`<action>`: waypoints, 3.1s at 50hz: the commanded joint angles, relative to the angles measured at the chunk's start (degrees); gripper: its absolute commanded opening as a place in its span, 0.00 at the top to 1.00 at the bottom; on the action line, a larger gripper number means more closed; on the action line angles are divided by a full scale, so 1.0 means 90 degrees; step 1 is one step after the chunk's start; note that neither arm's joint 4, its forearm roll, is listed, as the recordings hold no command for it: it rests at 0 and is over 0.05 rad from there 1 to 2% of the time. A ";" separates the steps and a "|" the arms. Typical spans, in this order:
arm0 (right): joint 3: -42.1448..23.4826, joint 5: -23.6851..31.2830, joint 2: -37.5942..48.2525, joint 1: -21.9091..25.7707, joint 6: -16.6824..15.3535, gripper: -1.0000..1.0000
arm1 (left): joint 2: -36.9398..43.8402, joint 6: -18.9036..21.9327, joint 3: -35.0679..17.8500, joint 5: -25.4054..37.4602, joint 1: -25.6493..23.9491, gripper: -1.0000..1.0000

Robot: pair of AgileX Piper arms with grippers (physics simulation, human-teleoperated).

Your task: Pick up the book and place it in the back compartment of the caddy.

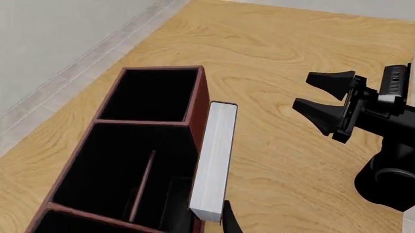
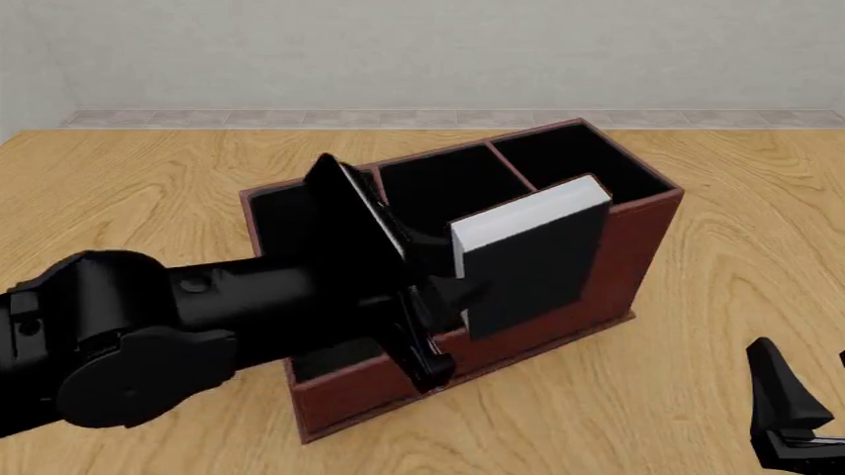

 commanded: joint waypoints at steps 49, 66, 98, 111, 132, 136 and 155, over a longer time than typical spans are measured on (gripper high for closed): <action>-0.0002 0.0001 -0.0005 -0.0012 -0.0033 0.00 | 0.1290 0.0228 -0.0465 -0.0185 0.0902 1.00; -0.0002 0.0001 -0.0007 -0.0019 -0.0047 0.00 | 0.1641 0.0401 -0.0403 -0.0345 0.1199 1.00; -0.0003 0.0003 -0.0003 -0.0025 -0.0067 0.00 | 0.1814 0.0293 -0.0116 -0.0691 0.1187 0.00; -0.0003 0.0003 -0.0003 -0.0026 -0.0068 0.00 | 0.1786 0.0336 -0.0097 -0.0719 0.1172 0.00; -0.0003 0.0002 -0.0004 -0.0014 -0.0071 0.00 | 0.1374 0.0333 0.0053 -0.0596 0.1037 0.00; -0.0003 0.0002 -0.0003 -0.0016 -0.0065 0.00 | 0.1282 0.0352 0.0195 -0.0656 0.1030 0.00; -0.0003 0.0002 -0.0003 -0.0018 -0.0070 0.00 | 0.0616 0.0266 0.0789 -0.0850 0.1037 0.00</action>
